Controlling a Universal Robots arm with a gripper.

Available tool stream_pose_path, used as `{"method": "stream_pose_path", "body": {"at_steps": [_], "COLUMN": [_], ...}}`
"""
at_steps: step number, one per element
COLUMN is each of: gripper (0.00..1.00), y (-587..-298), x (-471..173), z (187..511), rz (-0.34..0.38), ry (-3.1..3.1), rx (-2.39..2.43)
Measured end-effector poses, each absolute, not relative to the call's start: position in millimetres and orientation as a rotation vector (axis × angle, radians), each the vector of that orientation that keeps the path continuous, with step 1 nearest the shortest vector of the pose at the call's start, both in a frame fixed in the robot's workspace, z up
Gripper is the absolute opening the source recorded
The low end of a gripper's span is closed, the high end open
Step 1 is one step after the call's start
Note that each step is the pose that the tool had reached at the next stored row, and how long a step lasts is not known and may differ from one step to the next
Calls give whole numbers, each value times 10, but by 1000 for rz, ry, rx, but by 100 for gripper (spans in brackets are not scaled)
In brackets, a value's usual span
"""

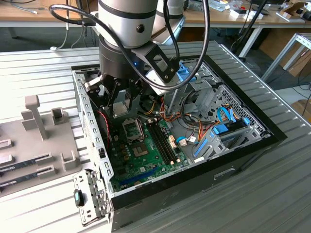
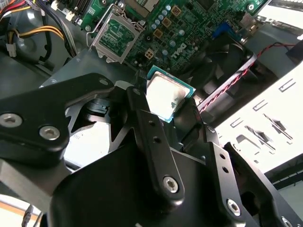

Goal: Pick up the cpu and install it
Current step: 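Pick up the cpu and move it towards the insertion slot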

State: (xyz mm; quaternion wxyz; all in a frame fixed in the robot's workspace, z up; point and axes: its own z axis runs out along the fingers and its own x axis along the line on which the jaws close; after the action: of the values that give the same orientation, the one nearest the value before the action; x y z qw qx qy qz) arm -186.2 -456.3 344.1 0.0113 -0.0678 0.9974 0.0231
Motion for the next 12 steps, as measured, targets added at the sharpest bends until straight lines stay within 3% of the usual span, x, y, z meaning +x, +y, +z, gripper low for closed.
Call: {"method": "stream_pose_path", "body": {"at_steps": [12], "gripper": [47], "y": [-4602], "x": [-1824], "z": [3415], "rz": [72], "ry": [3111], "rx": [-211]}}
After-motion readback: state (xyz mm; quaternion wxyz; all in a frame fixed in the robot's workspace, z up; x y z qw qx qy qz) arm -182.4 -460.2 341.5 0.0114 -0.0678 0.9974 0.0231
